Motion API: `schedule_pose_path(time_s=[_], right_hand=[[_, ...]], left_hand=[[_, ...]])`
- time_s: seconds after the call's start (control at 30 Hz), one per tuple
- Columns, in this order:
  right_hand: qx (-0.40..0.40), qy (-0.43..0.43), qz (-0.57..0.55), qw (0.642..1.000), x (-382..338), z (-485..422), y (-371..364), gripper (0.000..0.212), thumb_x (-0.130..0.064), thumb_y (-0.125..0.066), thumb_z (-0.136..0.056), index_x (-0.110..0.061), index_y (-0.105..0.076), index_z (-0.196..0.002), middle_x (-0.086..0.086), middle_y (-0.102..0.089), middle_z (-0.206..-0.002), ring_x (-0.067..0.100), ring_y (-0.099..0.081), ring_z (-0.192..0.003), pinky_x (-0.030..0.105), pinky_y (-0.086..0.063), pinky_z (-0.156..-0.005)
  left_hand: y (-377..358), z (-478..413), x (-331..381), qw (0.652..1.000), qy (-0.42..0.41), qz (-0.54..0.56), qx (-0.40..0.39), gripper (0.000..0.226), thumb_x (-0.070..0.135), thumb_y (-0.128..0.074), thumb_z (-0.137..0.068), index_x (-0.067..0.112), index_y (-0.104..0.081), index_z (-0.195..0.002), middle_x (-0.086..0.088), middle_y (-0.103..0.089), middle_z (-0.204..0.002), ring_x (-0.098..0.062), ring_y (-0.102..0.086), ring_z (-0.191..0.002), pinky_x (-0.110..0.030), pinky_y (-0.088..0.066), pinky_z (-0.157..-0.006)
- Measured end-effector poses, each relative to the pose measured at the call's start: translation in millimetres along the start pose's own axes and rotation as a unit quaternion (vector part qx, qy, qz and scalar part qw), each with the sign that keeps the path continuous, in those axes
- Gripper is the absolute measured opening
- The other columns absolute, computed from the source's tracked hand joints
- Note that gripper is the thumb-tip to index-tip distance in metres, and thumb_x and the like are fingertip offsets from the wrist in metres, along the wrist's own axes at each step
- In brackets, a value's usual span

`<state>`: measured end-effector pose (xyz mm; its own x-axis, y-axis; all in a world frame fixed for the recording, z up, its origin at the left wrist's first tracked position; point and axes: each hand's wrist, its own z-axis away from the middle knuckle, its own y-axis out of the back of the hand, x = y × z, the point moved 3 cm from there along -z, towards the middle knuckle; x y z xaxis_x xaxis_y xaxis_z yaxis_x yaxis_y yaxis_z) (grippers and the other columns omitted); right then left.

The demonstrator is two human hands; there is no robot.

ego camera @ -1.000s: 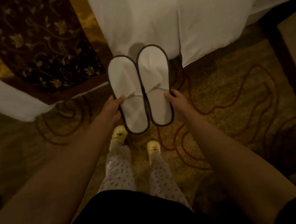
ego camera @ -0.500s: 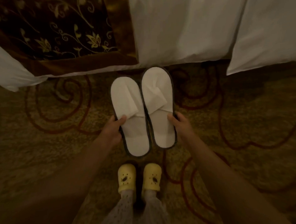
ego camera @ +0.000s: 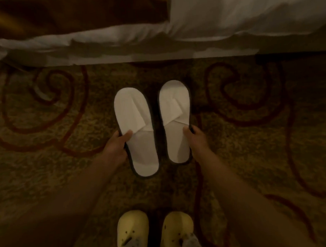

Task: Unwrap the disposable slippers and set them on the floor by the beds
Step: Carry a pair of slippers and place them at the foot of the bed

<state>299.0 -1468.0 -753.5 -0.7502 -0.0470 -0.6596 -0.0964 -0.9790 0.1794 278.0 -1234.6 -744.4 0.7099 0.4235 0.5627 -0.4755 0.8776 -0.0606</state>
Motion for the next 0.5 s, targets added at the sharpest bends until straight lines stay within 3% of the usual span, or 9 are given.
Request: schedule_pose_path(time_s=[0.1, 0.23, 0.33, 0.43, 0.5], right_hand=[[0.016, 0.009, 0.005, 1.000, 9, -33, -12, 0.035, -0.022, -0.047, -0.095, -0.008, -0.052, -0.127, 0.015, -0.054, -0.128, 0.020, -0.050, -0.101, 0.033, -0.043, -0.089], [0.008, -0.011, 0.056, 0.998, 16, -67, -24, 0.041, -0.022, -0.041, -0.097, -0.008, -0.042, -0.136, 0.016, -0.046, -0.138, 0.032, -0.045, -0.121, 0.042, -0.038, -0.106], [0.003, -0.044, 0.111, 0.993, 17, -80, -27, 0.042, -0.017, -0.033, -0.099, -0.006, -0.035, -0.139, 0.018, -0.040, -0.142, 0.036, -0.040, -0.127, 0.045, -0.034, -0.109], [0.017, -0.036, 0.227, 0.973, 13, -80, -26, 0.047, -0.017, -0.035, -0.097, -0.006, -0.028, -0.142, 0.019, -0.032, -0.148, 0.037, -0.034, -0.131, 0.045, -0.030, -0.112], [0.041, 0.008, 0.309, 0.950, 2, -69, -22, 0.051, -0.019, -0.038, -0.096, -0.006, -0.024, -0.143, 0.018, -0.027, -0.149, 0.035, -0.030, -0.134, 0.042, -0.026, -0.113]], left_hand=[[4, -28, 0, 1.000, -0.013, -0.006, -0.009, 0.038, 0.014, -0.054, -0.092, 0.016, -0.049, -0.130, -0.001, -0.059, -0.114, -0.015, -0.059, -0.090, -0.035, -0.047, -0.083], [4, -53, 4, 0.999, -0.021, -0.016, -0.020, 0.041, 0.013, -0.054, -0.092, 0.017, -0.047, -0.132, -0.003, -0.058, -0.116, -0.016, -0.059, -0.091, -0.037, -0.047, -0.084], [1, -58, 7, 0.999, -0.013, -0.028, -0.023, 0.043, 0.013, -0.054, -0.092, 0.018, -0.045, -0.134, -0.005, -0.057, -0.118, -0.021, -0.058, -0.096, -0.040, -0.048, -0.084], [-4, -52, 15, 0.998, -0.020, -0.061, -0.024, 0.046, 0.015, -0.054, -0.092, 0.015, -0.042, -0.136, -0.008, -0.055, -0.128, -0.023, -0.055, -0.103, -0.040, -0.046, -0.091], [-6, -40, 26, 0.988, -0.059, -0.143, -0.012, 0.047, 0.018, -0.054, -0.093, 0.013, -0.041, -0.138, -0.011, -0.053, -0.134, -0.026, -0.055, -0.108, -0.040, -0.047, -0.093]])
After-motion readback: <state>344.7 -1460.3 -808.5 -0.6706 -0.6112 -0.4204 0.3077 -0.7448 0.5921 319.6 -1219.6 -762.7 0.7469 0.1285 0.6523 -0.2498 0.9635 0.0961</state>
